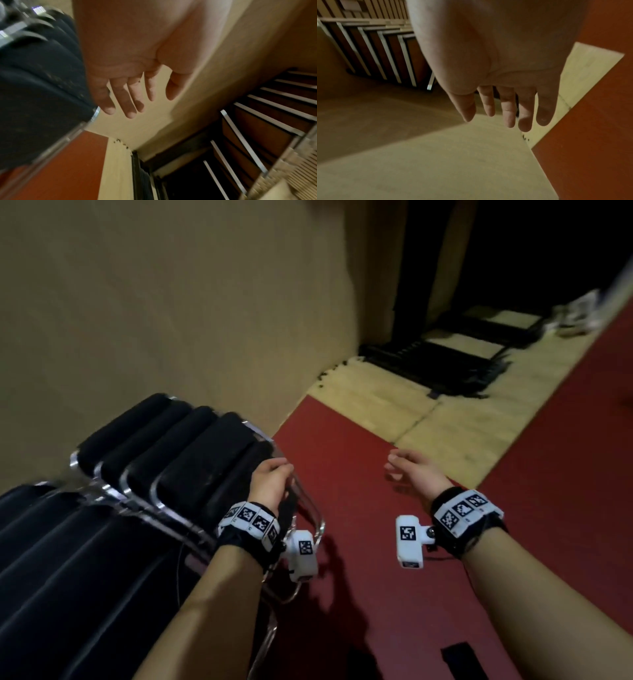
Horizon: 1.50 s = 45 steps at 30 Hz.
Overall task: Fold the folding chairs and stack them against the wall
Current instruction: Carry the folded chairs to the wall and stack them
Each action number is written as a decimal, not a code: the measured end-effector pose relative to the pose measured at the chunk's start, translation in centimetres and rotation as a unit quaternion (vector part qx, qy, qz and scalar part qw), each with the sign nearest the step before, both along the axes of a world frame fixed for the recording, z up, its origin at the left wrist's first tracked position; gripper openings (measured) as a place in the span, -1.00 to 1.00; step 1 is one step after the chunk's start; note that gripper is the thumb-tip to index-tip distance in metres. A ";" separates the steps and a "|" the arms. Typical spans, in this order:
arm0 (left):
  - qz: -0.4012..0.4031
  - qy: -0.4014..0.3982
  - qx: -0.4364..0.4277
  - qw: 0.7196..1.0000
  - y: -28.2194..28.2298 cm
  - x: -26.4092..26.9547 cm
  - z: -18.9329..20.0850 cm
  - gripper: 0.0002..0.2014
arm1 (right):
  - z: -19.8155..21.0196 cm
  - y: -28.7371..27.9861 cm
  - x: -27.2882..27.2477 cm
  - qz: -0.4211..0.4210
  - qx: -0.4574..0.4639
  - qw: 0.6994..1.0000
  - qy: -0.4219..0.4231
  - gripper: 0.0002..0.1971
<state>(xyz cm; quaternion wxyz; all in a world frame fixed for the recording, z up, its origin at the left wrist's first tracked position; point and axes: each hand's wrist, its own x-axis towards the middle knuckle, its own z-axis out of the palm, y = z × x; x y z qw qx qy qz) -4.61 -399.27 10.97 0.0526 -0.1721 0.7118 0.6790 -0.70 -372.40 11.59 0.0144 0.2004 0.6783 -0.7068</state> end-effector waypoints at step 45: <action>-0.730 -0.034 -0.024 0.682 134.4 14.2 -3.9 -0.84 | -4.6 101.6 37.2 -0.760 -0.056 0.647 -0.032 -0.65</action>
